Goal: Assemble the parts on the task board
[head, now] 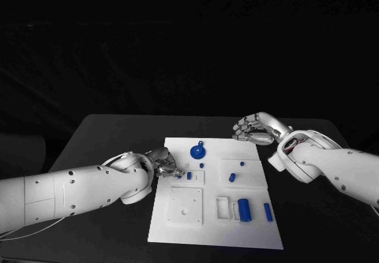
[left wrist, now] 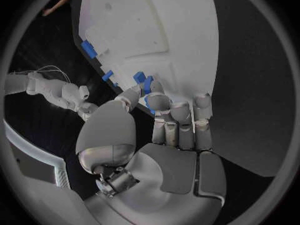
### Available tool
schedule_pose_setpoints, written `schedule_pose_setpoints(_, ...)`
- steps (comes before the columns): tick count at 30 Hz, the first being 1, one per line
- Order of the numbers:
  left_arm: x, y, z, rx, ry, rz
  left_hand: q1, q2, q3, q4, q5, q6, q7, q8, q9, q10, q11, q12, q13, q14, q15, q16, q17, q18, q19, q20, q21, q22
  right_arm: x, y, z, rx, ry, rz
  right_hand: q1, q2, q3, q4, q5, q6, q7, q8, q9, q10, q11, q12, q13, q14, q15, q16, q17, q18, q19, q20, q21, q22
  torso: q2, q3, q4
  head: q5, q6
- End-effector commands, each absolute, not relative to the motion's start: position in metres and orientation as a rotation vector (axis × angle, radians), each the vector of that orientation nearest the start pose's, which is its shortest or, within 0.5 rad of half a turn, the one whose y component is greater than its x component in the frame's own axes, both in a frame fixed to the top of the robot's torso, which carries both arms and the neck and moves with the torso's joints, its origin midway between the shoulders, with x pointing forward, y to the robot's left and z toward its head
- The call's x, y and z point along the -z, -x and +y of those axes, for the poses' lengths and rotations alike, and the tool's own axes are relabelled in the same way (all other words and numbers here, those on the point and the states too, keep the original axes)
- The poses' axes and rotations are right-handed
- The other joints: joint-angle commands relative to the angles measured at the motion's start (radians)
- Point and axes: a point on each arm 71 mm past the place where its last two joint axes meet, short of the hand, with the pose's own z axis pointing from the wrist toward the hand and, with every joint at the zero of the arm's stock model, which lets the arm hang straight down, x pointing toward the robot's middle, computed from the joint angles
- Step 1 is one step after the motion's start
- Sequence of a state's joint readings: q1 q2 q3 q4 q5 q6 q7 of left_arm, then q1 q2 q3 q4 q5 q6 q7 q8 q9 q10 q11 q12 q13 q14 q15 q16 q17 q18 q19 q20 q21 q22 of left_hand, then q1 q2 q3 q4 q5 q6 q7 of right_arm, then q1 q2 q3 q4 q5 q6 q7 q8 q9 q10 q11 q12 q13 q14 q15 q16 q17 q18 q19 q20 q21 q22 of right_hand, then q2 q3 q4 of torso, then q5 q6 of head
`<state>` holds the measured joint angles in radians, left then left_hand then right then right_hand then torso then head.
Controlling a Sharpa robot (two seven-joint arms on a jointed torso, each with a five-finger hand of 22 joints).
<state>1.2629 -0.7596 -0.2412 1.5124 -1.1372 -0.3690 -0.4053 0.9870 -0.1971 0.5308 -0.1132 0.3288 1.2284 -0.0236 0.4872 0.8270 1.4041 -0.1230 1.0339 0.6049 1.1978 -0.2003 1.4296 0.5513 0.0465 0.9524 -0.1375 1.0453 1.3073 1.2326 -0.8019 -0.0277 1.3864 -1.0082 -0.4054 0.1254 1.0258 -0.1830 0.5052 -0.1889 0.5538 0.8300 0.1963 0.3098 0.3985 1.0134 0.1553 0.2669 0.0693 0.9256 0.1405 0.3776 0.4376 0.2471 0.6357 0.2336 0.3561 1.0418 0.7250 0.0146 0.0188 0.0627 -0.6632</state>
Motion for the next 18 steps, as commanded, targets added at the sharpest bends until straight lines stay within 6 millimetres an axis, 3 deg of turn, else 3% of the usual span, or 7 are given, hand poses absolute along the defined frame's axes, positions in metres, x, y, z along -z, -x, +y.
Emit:
schedule_pose_setpoints(1, 0.2355, -0.4743, 0.1862, 0.493, 0.187, 1.914, 0.060, 0.054, 0.050, -0.055, -0.005, -0.002, 0.000, -0.007, 0.000, 0.001, -0.003, -0.004, -0.002, 0.002, -0.010, -0.002, -0.002, 0.002, -0.003, -0.132, 0.006, 0.014, 0.1634, -0.5172, -0.2192, -0.927, -0.193, 1.551, 0.000, -0.004, -0.003, 0.003, 0.005, -0.007, 0.000, 0.004, -0.002, 0.008, 0.002, -0.007, -0.001, 0.004, 0.001, -0.004, -0.001, -0.004, -0.004, 0.004, -0.005, 0.001, 0.000, -0.0001, 0.0004, 0.001, -0.001)
schedule_pose_setpoints(18, 0.2379, -0.4726, 0.1874, 0.477, 0.150, 1.867, 0.060, 0.055, 0.050, -0.056, -0.006, -0.001, 0.000, -0.007, -0.001, 0.002, -0.004, -0.004, -0.002, 0.003, -0.010, -0.002, -0.002, 0.002, -0.001, -0.132, 0.006, 0.013, 0.1635, -0.5173, -0.2193, -0.927, -0.193, 1.551, -0.001, -0.004, -0.003, 0.004, 0.005, -0.007, 0.000, 0.004, -0.002, 0.009, 0.002, -0.008, -0.001, 0.004, 0.001, -0.004, -0.002, -0.004, -0.004, 0.004, -0.006, 0.002, 0.000, 0.0011, -0.0001, 0.005, -0.004)
